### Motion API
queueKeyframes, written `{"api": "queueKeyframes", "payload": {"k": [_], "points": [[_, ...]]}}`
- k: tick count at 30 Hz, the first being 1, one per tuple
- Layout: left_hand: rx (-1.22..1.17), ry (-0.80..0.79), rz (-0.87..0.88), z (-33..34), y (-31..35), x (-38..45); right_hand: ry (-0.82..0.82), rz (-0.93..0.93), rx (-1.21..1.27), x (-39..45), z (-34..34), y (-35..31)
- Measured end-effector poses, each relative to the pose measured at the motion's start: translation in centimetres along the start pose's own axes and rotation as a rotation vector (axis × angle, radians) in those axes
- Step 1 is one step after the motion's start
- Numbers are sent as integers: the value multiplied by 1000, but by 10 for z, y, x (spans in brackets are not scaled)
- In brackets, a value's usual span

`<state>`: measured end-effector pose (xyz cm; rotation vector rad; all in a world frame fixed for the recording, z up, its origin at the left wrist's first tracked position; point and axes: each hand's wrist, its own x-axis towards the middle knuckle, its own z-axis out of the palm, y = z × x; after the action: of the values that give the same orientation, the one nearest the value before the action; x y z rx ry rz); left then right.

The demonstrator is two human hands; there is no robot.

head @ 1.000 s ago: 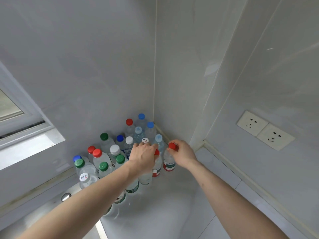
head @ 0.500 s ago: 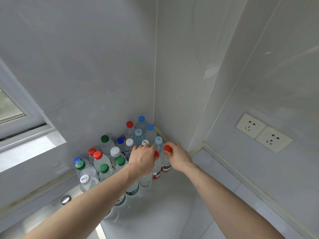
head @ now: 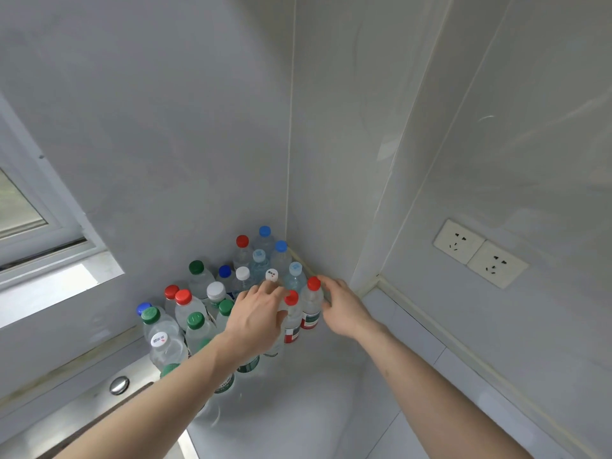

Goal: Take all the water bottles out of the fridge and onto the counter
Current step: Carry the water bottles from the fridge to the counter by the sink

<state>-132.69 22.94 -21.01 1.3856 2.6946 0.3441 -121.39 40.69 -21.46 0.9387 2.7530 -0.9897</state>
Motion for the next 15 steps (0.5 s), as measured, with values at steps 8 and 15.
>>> {"api": "queueKeyframes", "payload": {"k": [8,15], "points": [[-121,16,-58,-3,-20,-107,36,-59,285,-118,34,-23],[-231,30,-94,-4,-28,-175,2,-49,245,-183,51,-16]]}}
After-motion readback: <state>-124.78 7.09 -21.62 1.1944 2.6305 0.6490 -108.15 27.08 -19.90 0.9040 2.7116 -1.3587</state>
